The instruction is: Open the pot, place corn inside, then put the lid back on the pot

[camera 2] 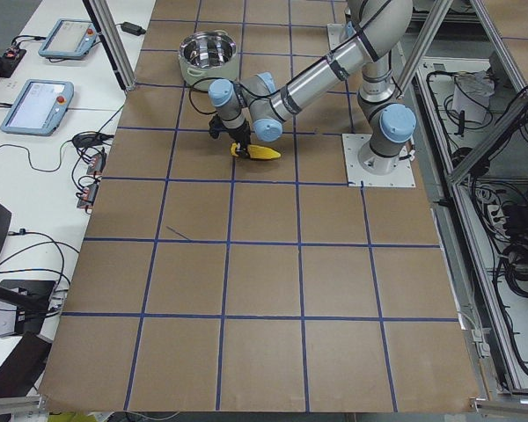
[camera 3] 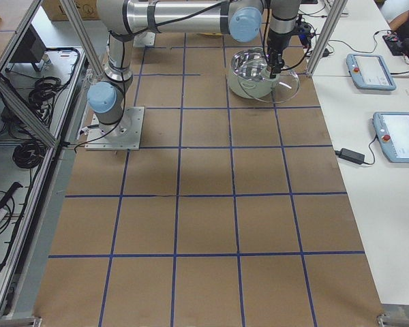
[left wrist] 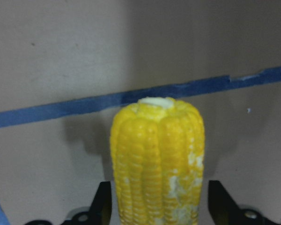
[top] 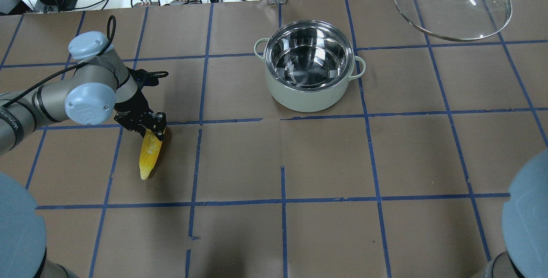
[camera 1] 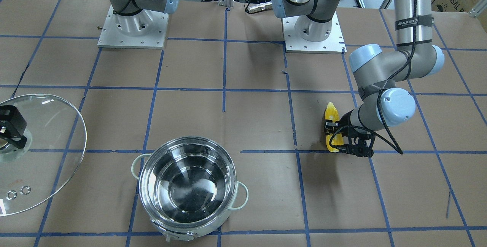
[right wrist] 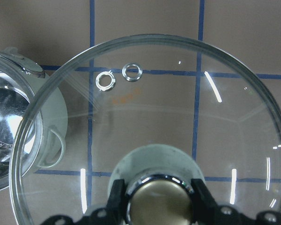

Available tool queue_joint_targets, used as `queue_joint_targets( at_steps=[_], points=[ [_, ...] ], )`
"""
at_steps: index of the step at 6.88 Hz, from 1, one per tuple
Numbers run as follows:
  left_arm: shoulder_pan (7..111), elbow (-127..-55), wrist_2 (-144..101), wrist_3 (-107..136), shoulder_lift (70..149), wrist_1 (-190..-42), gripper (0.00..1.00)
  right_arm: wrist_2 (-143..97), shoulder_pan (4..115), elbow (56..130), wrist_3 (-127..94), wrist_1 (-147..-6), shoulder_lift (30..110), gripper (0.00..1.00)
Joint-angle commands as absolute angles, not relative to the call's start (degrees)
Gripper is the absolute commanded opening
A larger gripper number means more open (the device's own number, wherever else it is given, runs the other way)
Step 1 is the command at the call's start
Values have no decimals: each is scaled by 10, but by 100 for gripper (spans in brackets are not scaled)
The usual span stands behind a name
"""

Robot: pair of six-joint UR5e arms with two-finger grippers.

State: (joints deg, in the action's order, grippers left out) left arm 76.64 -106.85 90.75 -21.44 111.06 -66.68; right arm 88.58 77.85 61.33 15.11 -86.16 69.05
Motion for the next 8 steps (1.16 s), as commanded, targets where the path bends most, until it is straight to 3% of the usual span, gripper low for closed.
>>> queue_joint_targets(
  at_steps=[1,4,8],
  points=[
    [780,-992,902,-192,1112,-743,12,885,780,615,149,-860,686,8],
    [877,-827,835,-72,1132,-809,12,883,780,612,147,-862,685,8],
    [1051,-571,835,47,1270,-839,14,883,782,611,147,-865,676,8]
  ],
)
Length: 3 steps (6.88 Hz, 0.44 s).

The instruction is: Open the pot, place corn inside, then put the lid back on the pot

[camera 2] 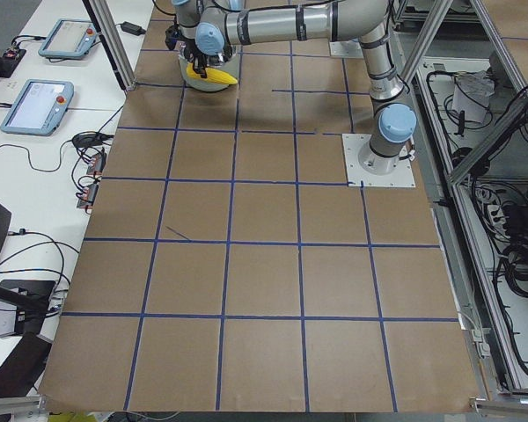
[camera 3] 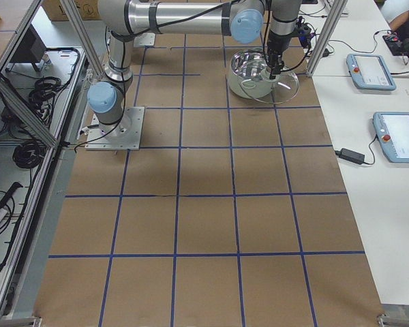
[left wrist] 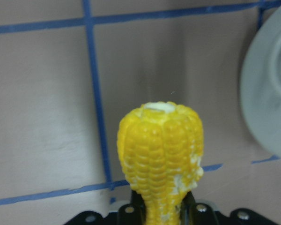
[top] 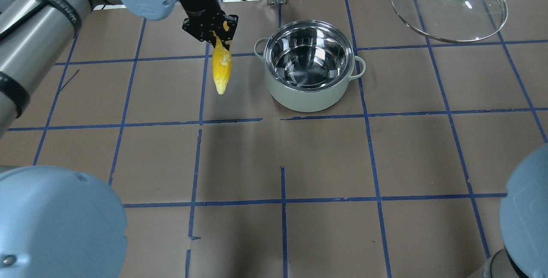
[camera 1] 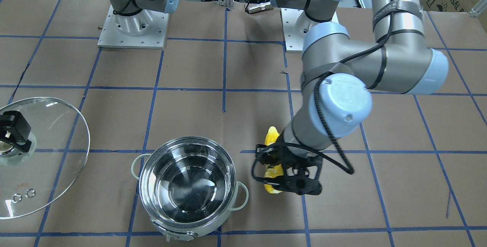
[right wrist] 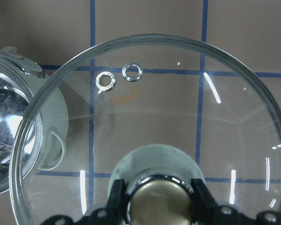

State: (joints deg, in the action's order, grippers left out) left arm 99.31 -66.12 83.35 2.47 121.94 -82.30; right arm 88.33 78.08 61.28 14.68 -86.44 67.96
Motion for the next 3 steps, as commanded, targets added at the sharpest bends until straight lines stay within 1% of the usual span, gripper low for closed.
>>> queue_joint_targets(
  at_steps=[1,2,3],
  points=[
    [1073,-490,838,55,1309,-893,14,883,783,613,147,-866,675,8],
    [1089,-449,838,66,1342,-924,14,883,784,613,147,-866,674,8],
    [1094,-440,836,81,1359,-921,14,884,789,613,147,-866,673,8]
  ],
)
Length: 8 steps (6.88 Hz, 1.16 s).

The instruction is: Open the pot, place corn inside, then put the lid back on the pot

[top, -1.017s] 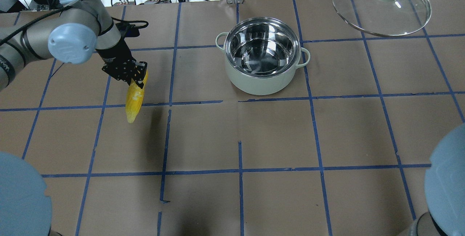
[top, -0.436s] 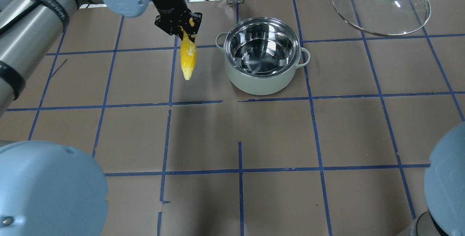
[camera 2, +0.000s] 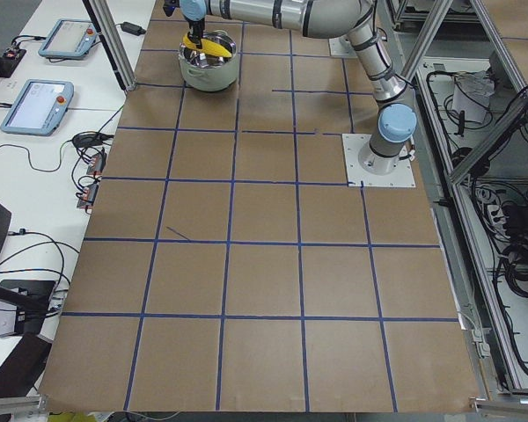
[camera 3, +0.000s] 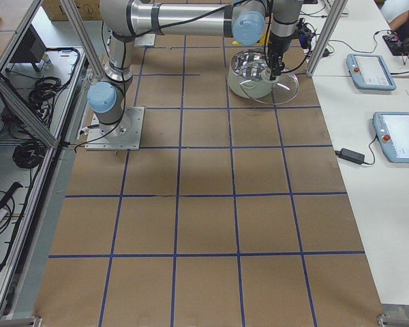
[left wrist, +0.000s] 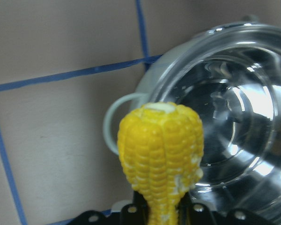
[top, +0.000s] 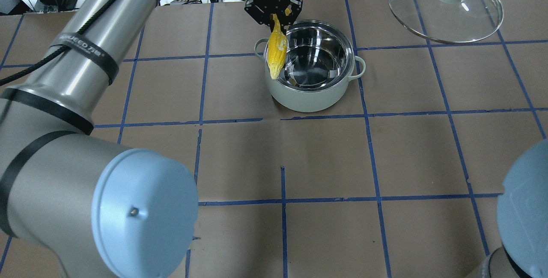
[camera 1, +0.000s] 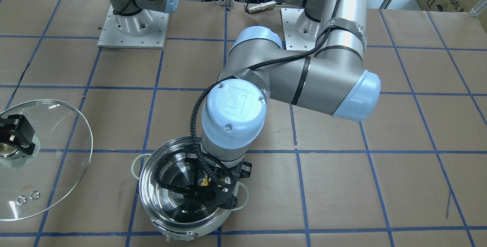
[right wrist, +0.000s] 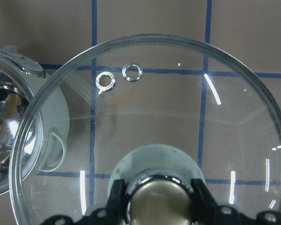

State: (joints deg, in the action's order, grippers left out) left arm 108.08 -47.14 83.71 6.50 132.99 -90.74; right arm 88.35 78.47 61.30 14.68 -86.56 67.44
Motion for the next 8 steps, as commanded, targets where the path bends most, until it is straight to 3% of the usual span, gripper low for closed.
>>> queue_joint_targets(
  at_steps=[1,2,4,5,6,8],
  points=[
    [1102,-445,837,79,1370,-918,14,883,790,614,147,-867,673,8],
    [1104,-438,834,81,1383,-917,14,883,791,615,147,-867,673,8],
    [1104,-437,830,81,1399,-853,42,887,812,621,122,-860,679,8],
    [1105,-437,829,82,1406,-845,68,895,840,626,75,-860,683,8],
    [1105,-439,831,81,1407,-847,100,896,854,628,52,-867,683,8],
    [1099,-445,833,76,1398,-853,100,893,856,628,53,-868,677,8]
  ],
)
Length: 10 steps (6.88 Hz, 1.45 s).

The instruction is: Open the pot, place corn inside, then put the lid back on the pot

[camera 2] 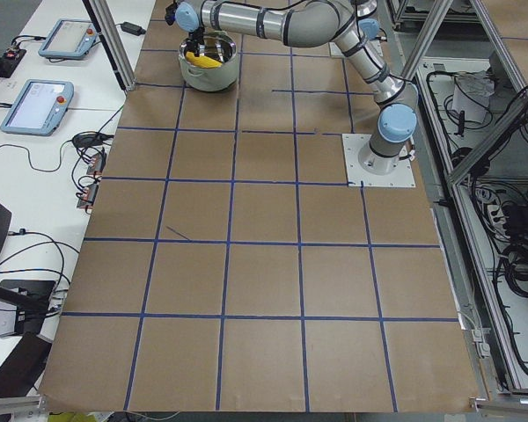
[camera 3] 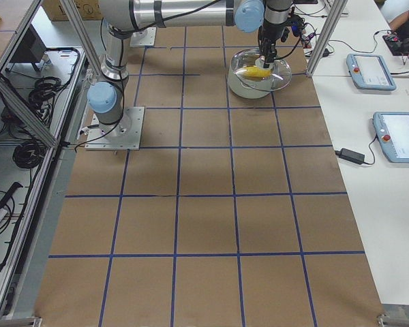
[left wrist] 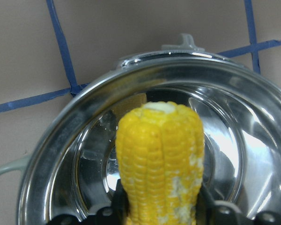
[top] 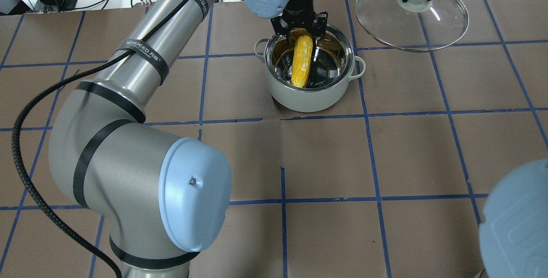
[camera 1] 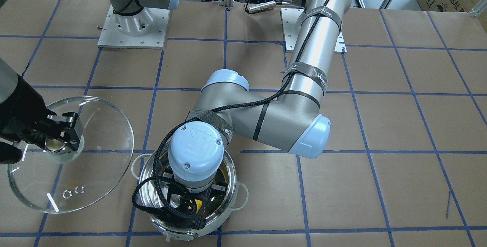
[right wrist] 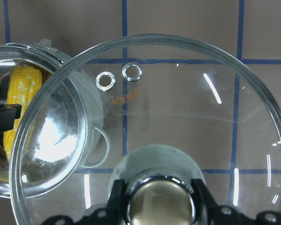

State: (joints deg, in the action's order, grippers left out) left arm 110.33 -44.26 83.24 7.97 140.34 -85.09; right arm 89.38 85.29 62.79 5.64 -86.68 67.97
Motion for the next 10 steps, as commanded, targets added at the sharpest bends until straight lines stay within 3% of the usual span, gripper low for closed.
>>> queue_joint_targets(
  at_steps=[1,6,10],
  points=[
    [1096,-440,834,71,1390,-861,100,894,856,628,53,-868,675,8],
    [973,-472,884,8,1252,-1054,100,894,892,661,-5,-931,671,8],
    [904,-638,884,-59,1075,-1056,100,928,962,742,-92,-1051,672,8]
  ],
)
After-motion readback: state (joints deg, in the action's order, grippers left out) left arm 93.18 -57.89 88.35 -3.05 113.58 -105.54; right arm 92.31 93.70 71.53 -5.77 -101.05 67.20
